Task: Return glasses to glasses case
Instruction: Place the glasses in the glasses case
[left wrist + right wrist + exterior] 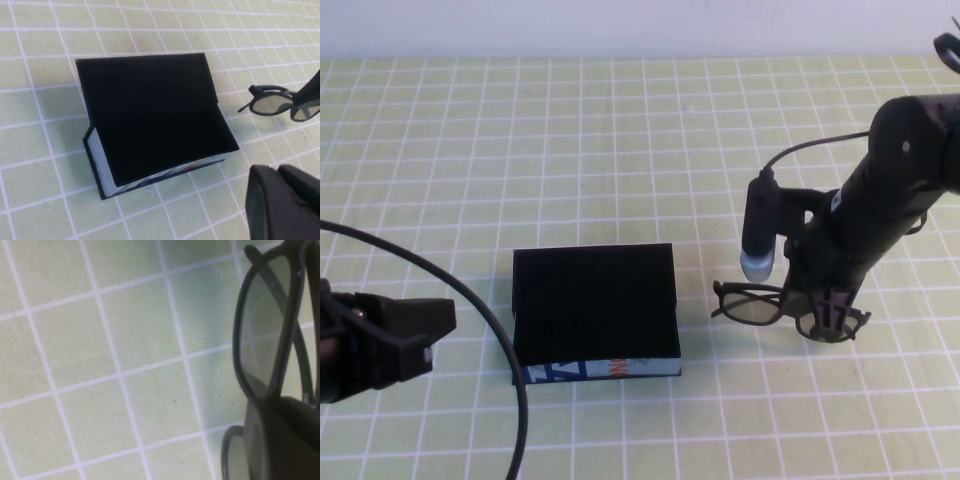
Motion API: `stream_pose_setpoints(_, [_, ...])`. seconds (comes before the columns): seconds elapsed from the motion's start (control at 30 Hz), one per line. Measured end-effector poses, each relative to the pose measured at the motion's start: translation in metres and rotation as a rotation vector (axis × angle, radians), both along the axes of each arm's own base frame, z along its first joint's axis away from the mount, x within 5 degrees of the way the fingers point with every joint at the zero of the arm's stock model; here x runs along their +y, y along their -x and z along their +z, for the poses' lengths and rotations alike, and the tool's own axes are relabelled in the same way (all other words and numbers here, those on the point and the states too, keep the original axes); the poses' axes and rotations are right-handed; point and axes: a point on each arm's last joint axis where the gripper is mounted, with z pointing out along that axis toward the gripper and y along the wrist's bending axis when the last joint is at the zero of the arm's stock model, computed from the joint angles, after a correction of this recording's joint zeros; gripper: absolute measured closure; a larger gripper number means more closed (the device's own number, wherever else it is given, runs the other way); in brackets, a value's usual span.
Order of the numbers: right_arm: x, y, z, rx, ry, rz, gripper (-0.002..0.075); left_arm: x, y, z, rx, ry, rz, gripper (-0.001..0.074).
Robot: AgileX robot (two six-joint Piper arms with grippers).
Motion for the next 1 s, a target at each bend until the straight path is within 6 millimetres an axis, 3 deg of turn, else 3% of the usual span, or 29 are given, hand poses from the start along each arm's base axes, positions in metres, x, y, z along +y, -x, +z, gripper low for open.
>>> stream_pose_setpoints(0.27, [0.012,-0.003,0.023,-0.001,-0.054,0.014,0.0728,0.0,0.0,0.0,-0.001,-0.001,-0.002,0.0736])
stream_pose_setpoints(0.63, [0.065,0.006,0.064,-0.066,-0.098,0.174,0.0728,0.001,-0.001,0.001,-0.017,-0.006,0.006,0.0736])
stream_pose_setpoints(0.83, [0.101,0.005,0.067,-0.054,-0.116,0.254,0.0728,0.001,-0.001,0.001,-0.019,-0.007,0.006,0.0736])
stream_pose_setpoints(1.0, [0.132,0.006,0.056,-0.032,-0.133,0.308,0.0728,0.001,-0.001,0.001,-0.02,-0.007,0.007,0.0736])
